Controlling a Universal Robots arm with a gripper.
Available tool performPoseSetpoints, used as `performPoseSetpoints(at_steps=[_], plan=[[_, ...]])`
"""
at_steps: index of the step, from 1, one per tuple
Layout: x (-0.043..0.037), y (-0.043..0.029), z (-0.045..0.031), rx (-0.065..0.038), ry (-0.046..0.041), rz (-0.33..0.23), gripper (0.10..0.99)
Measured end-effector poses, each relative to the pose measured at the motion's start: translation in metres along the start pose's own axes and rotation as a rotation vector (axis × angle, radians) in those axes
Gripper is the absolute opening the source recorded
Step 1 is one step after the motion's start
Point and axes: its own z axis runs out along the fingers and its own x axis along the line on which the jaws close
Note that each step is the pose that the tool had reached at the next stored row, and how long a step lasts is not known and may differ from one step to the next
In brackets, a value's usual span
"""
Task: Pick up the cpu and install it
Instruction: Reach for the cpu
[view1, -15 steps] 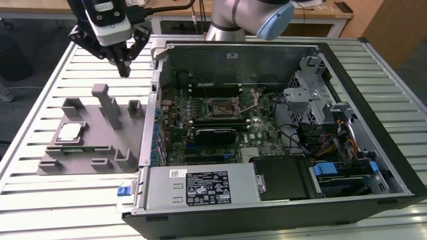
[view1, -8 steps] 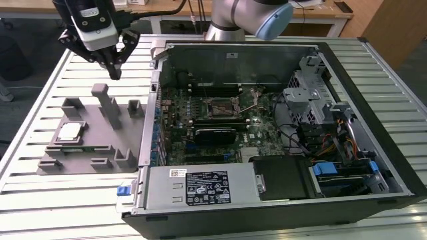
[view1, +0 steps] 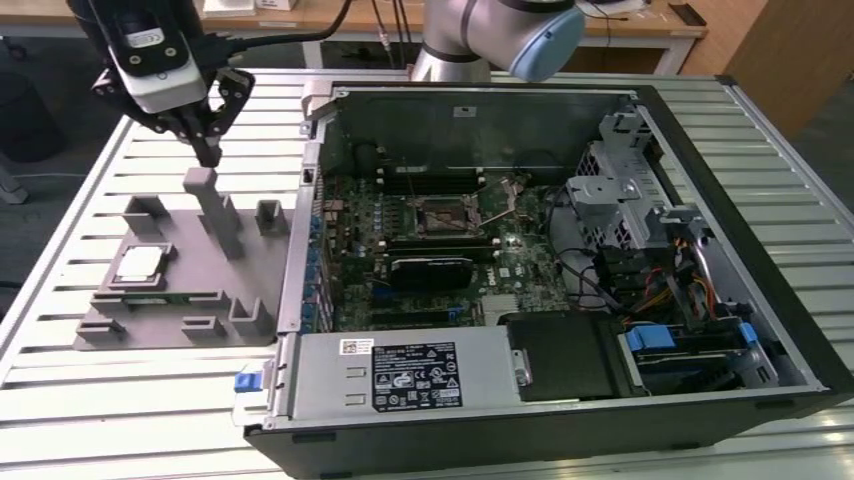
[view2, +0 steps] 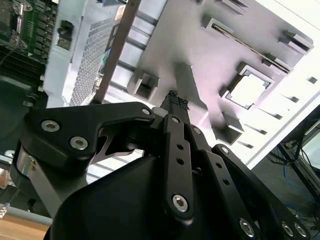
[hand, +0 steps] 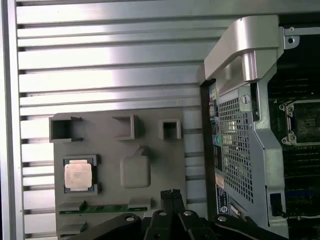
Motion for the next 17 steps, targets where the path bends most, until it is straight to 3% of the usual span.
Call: performPoseSetpoints(at_steps=[17], plan=[[0.0507, -0.0046, 0.0163, 0.000, -0.0001, 0.001, 0.106]])
